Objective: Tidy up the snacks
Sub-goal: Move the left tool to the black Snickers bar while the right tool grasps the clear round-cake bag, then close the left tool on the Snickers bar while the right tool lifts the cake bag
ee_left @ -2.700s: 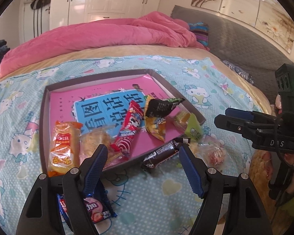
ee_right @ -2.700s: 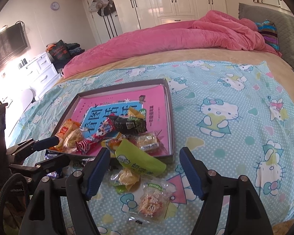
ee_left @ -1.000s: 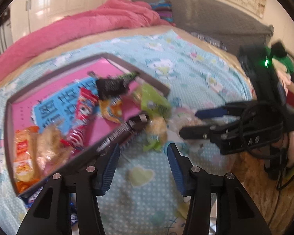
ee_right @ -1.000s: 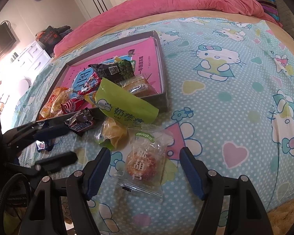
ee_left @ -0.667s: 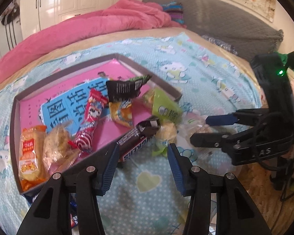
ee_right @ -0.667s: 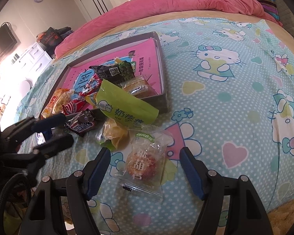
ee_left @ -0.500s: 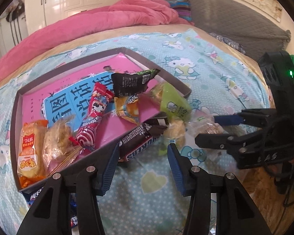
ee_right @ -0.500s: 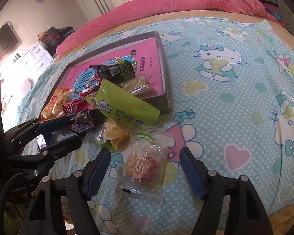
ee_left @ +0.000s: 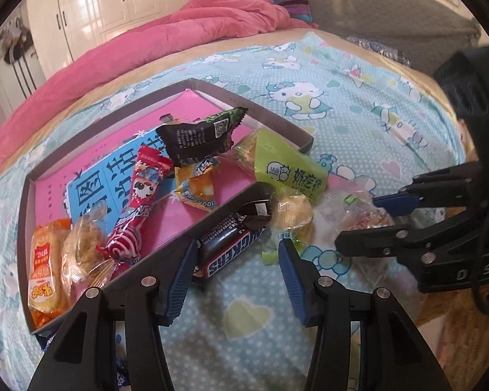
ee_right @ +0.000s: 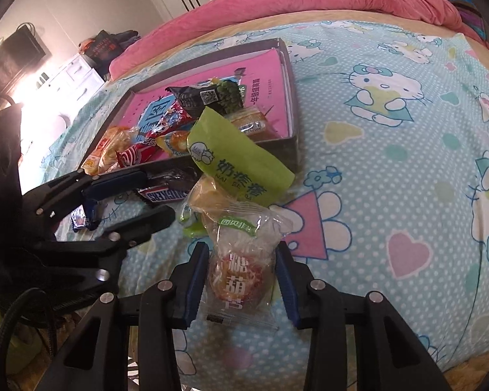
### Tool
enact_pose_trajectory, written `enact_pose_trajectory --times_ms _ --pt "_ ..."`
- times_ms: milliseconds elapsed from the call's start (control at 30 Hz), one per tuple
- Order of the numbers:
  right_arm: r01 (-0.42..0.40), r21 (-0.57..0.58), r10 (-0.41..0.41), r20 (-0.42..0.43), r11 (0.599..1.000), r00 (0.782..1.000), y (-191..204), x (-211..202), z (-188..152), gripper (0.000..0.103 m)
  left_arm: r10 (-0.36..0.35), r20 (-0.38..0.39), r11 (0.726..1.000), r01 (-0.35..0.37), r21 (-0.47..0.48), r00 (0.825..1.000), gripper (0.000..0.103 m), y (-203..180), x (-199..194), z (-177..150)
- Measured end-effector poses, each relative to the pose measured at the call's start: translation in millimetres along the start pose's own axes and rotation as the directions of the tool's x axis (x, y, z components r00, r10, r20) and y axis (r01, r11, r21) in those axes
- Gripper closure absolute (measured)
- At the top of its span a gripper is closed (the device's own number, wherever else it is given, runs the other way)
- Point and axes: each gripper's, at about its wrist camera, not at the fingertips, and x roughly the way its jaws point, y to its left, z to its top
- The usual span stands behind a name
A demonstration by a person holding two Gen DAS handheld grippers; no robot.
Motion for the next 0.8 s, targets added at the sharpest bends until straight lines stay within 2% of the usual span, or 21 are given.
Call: enact_pose_trajectory --times_ms 167,233,300,400,467,667,800 --pt "-0.001 0.010 0.001 0.001 1.000 1.000 -6 -4 0 0.062 0.041 -0.009 0.998 -0.040 0.039 0.999 0.050 -5 1 -5" --pt "-0.006 0.019 0.006 0.003 1.000 1.000 -9 -4 2 0.062 0.003 -0.020 1.000 -0.003 0.005 1.000 0.050 0 -2 -10" --pt "-0.017 0.038 0.017 0.002 0.999 1.000 -12 -4 2 0.062 -0.067 -0.033 0.997 0.065 -0.048 0.997 0.050 8 -7 -14" --pt "-0.033 0.059 0.033 0.001 0.998 0.999 -16 -2 4 0.062 -0.155 -0.058 0.982 0.147 -0.123 0.986 0.050 16 -8 -22" --pt "-0.041 0.065 0.041 0.002 0.997 0.999 -18 -2 5 0.062 -0.175 -0.071 0.975 0.163 -0.149 0.982 0.050 17 -6 -25" --pt "-0.078 0.106 0.078 0.007 0.991 0.997 -26 -2 6 0.062 -0.134 0.005 0.979 0.134 -0.152 0.991 0.050 20 -30 -18" --pt "-0.095 0.128 0.094 0.010 0.987 0.995 -29 -3 6 0.062 -0.111 -0.001 0.981 0.109 -0.162 0.994 0.050 26 -26 -11"
